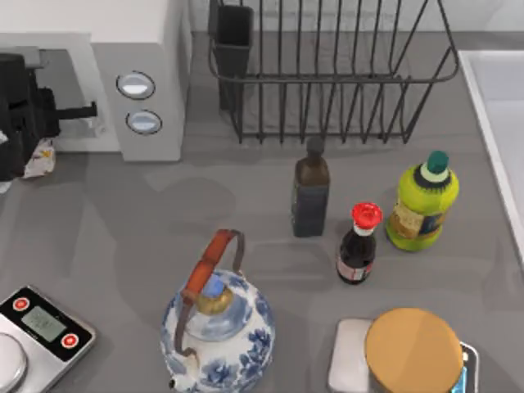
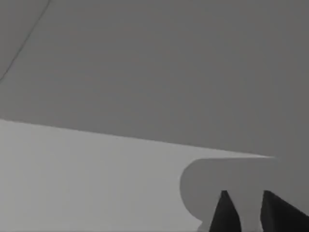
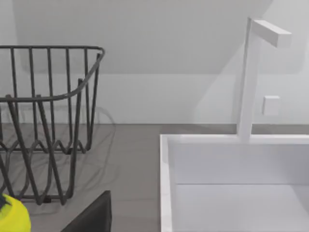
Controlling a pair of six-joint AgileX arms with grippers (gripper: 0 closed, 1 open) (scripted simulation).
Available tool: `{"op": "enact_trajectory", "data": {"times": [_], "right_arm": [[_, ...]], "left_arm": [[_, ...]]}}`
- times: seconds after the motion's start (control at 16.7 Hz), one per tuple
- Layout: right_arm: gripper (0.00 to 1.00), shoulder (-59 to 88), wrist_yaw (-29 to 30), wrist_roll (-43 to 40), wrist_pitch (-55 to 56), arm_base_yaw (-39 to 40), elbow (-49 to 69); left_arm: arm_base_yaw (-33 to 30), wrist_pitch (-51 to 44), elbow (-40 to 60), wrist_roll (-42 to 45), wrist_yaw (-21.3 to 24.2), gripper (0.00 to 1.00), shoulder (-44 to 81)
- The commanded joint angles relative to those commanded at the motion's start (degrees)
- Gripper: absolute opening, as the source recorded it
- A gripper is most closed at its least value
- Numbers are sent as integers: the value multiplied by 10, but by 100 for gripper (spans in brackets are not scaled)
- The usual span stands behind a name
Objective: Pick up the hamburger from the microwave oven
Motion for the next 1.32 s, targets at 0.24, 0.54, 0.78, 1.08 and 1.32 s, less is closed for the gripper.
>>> {"op": "enact_trajectory", "data": {"times": [0.24,0.54,0.78,1.08,1.32], "right_arm": [[100,0,0,0,0,0,0],[100,0,0,0,0,0,0],[100,0,0,0,0,0,0],[100,0,0,0,0,0,0],[100,0,0,0,0,0,0]], "left_arm": [[-103,-54,-77,-37,-104,0,-129],[-139,-73,-105,-50,-141,0,-166],[-106,-63,-129,-25,-184,0,-147],[-120,63,-148,-35,-169,0,-47],[-132,212,-175,-45,-149,0,46]]}}
